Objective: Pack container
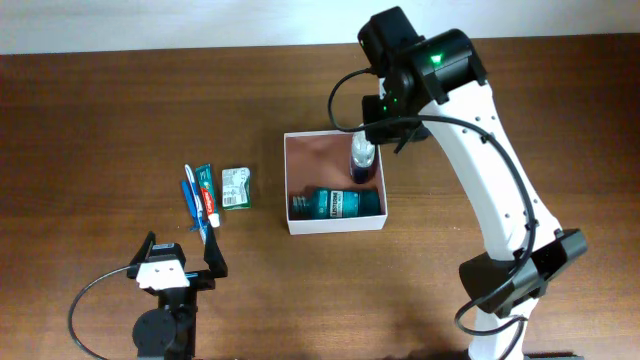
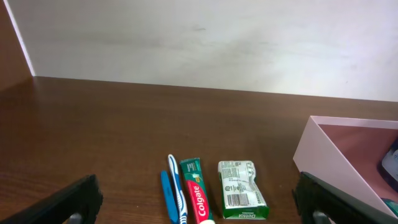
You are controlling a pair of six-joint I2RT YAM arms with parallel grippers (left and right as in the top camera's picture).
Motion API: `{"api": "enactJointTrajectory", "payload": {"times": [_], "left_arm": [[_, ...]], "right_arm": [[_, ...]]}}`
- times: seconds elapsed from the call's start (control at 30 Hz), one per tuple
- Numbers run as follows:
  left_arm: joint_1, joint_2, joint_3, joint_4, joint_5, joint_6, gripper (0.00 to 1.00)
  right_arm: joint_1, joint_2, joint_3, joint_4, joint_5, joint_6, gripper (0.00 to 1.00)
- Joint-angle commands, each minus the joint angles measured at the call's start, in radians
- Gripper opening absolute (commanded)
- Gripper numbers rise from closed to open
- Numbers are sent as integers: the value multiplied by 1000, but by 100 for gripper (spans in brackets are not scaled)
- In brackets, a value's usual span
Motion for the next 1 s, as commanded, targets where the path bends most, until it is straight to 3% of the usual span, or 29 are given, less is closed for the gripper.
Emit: {"api": "enactJointTrajectory", "payload": {"times": [0.0,0.33,0.4,0.47,0.5,0.97], "left_arm": [[5,-9,-6,0,10,16,99],[5,-9,-6,0,11,16,99],[5,-9,-6,0,11,16,99],[5,-9,-6,0,11,16,99],[5,-9,-6,0,11,16,99],[5,-9,-6,0,11,16,99]], "right_arm": [[-9,-21,22,-3,113,-16,40],[-190,-35,22,-3,120,-24,41],[-268,-36,21,-3,121,-24,63],[-340,-33,21,-2,121,-24,96],[-372,-33,21,3,120,-23,98],[-637,-32,21,16,119,-23,98]]}}
